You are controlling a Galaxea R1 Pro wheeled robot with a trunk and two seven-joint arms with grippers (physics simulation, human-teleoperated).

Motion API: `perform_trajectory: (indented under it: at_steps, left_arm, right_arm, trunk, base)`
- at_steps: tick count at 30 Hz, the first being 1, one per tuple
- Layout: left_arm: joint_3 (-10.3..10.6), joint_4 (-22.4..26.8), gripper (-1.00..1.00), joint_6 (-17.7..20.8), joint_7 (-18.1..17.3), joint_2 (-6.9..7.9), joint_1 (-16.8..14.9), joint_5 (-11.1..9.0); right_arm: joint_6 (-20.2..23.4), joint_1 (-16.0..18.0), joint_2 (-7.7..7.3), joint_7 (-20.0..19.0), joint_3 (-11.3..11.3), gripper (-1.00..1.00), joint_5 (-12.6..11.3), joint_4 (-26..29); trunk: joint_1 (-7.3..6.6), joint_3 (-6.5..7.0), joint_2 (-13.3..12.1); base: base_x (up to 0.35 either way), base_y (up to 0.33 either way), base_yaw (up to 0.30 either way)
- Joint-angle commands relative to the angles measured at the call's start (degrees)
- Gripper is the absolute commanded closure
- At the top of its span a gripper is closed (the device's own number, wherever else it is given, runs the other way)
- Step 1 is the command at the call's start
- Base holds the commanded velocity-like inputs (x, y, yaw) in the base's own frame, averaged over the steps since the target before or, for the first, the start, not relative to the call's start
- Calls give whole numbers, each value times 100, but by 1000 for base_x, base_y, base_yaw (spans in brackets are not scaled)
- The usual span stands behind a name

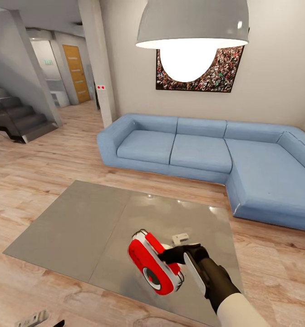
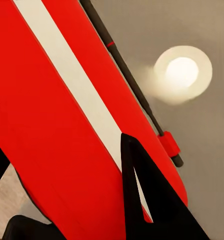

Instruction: Turn on the radio receiver that's on the table in the living room.

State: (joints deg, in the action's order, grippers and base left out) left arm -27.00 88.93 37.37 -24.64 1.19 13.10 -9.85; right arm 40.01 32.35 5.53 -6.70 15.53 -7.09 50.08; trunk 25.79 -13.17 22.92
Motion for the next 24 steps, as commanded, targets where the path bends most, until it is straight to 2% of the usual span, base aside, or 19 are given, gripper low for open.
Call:
perform_trajectory:
  at_steps: [1, 2, 3, 5, 6, 11, 14, 16, 17, 18, 21, 24]
  left_arm:
    - [-61, 0, -100, 2, -120, 6, 0, -1]
    - [-209, 1, -100, 5, -411, 18, 0, 0]
    - [-248, 1, -100, 3, -488, 20, 0, 0]
    - [-375, 1, -100, 0, -729, 20, 1, -1]
    - [-391, 1, 100, -4, -759, 14, 1, -2]
    - [-398, 1, 100, -1, -882, 11, 1, -7]
    - [-422, 1, 100, -3, -1324, 14, 2, -8]
    - [-540, 1, 100, -10, -1921, 23, 1, -4]
    - [-766, 1, 100, -18, -2336, 9, 0, -1]
    - [-873, 1, 100, -22, -2486, 6, 0, -1]
    - [-1066, 1, 100, -26, -2704, 7, 0, 5]
    - [-1110, 1, 100, -48, -2766, -13, 0, 10]
  right_arm:
    - [1, 0, 2, 14, -74, 100, -76, -6]
    - [-1, 0, 1, -89, -257, 100, -74, -11]
    - [-3, 0, 1, -156, -305, 100, -72, -12]
    - [-9, 0, 1, -743, -454, 100, -48, -19]
    - [-12, 0, 1, -883, -473, 100, -44, -24]
    - [-34, 0, 1, -1098, -503, 100, -39, -44]
    - [-46, 0, 1, -1101, -523, 100, -44, -99]
    - [-56, 0, 1, -1098, -569, 100, -41, -192]
    - [-60, 0, -1, -1091, -611, 100, -39, -237]
    - [-61, 0, -5, -1078, -648, 100, -36, -252]
    - [-65, 0, -88, -892, -892, 100, -21, -267]
    - [-152, 0, -210, -426, -1062, 100, -15, -278]
  trunk:
    - [0, 0, 0]
    - [0, 0, 0]
    - [0, 0, 0]
    - [0, 0, 0]
    - [0, 0, 0]
    - [0, 0, 0]
    - [0, 0, 0]
    - [0, 0, 0]
    - [0, 0, 0]
    - [0, 0, 0]
    - [0, 0, 0]
    - [0, 0, 0]
  base:
    - [0, 0, 0]
    - [0, 0, 0]
    - [0, 0, 0]
    - [0, 0, 0]
    - [0, 0, 0]
    - [0, 0, 0]
    - [0, 0, 0]
    - [0, 0, 0]
    - [0, 0, 0]
    - [0, 0, 0]
    - [0, 0, 0]
    - [0, 0, 0]
